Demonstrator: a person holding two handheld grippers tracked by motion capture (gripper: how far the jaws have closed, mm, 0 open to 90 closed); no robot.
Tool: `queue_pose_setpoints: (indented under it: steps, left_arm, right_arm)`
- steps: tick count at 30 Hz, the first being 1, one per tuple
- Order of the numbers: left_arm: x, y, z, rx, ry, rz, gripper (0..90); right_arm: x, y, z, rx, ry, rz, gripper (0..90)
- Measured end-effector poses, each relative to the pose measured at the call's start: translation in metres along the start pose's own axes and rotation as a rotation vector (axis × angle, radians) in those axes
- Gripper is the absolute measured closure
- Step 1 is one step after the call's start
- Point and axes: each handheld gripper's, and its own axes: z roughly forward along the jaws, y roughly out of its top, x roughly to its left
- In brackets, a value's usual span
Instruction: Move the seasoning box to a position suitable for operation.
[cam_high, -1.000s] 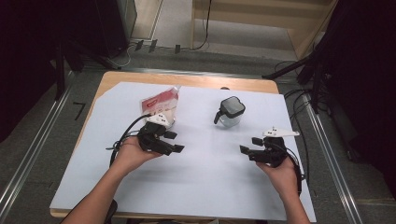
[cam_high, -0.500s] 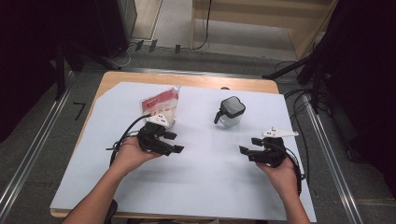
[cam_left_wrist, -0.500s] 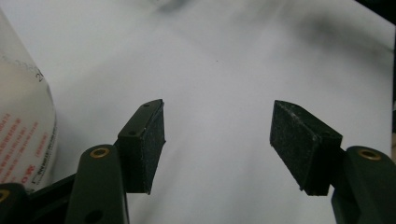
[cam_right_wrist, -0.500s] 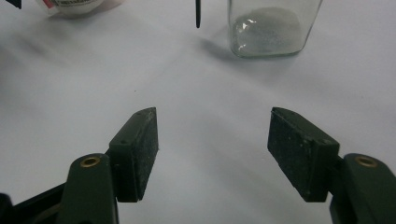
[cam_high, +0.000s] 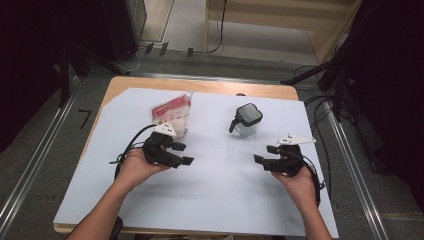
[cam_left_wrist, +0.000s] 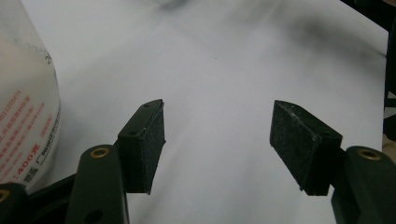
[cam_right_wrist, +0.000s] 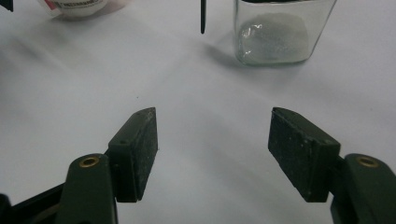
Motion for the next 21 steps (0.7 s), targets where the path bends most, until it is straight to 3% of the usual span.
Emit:
queue_pose_setpoints:
  steps: [5,9,17,21]
  left_arm:
    - [0.0,-0.004,-0.004,0.001,0.012,-0.001,36.6]
    - [-0.001,-0.006,-0.006,0.001,0.02,-0.008,36.6]
    - [-0.001,-0.009,-0.007,0.001,0.023,-0.008,36.6]
    - [-0.002,-0.008,-0.008,0.003,0.025,-0.012,36.6]
  right_arm:
    - [-0.001,0.004,0.003,-0.012,-0.002,-0.003,33.2]
    - [-0.006,0.008,0.007,-0.018,-0.001,0.03,30.9]
    - [-0.014,0.015,0.016,-0.022,-0.006,0.051,27.2]
    - [-0.019,0.022,0.024,-0.042,-0.035,0.044,23.0]
